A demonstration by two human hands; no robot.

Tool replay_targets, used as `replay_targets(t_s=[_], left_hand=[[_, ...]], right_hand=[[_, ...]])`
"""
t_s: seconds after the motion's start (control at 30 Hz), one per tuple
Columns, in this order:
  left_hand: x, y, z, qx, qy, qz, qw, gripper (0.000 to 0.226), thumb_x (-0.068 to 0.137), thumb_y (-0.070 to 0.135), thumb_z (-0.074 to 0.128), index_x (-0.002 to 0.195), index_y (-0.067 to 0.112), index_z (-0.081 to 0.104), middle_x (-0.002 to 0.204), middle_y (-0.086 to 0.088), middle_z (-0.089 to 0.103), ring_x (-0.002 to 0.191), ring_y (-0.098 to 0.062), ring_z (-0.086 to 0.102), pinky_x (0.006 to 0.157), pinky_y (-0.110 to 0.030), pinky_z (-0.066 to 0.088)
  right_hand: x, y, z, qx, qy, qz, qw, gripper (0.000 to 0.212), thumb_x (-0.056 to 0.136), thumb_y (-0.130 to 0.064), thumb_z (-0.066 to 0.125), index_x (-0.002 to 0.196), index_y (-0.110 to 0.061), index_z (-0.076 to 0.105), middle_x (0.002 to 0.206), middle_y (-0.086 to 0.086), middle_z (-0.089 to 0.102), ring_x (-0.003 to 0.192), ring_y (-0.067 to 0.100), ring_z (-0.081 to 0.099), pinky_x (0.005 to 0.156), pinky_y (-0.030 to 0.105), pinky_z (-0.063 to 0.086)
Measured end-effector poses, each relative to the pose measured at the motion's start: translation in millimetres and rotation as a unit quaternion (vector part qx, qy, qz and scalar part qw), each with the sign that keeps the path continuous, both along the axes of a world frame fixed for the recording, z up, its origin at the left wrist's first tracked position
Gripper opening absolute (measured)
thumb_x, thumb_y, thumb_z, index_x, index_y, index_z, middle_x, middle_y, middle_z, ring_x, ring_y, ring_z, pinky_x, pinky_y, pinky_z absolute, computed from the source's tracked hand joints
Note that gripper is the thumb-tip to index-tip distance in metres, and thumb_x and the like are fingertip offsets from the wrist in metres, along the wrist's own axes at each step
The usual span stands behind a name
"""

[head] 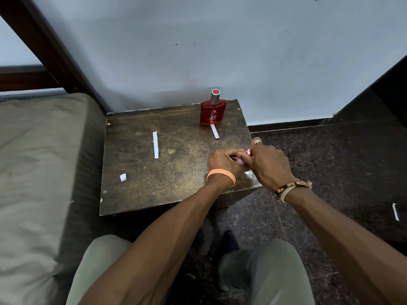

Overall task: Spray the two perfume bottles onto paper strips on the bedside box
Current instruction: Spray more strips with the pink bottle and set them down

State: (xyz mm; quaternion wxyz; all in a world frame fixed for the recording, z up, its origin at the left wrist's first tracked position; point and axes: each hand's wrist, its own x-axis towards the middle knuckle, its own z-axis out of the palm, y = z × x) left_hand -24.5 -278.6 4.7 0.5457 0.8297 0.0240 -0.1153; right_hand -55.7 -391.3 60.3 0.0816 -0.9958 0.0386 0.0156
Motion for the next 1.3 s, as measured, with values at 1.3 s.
replay_targets(t_s=[1.3], left_hand=[[14, 140, 45, -0.182, 0.042, 0.038, 0.982, 0.047, 0.072, -0.026, 0.055, 0.108, 0.003, 0.063, 0.110, -0.016, 0.068, 0.097, -0.021, 0.064, 0.075, -0.030, 0.057]], right_hand=[[28, 128, 16, 0.520, 0.034, -0.116, 0.846, 0.027, 0.088, 0.001, 0.066, 0.104, -0.020, 0.066, 0.106, 0.001, 0.068, 0.098, 0.016, 0.063, 0.082, 0.032, 0.054]])
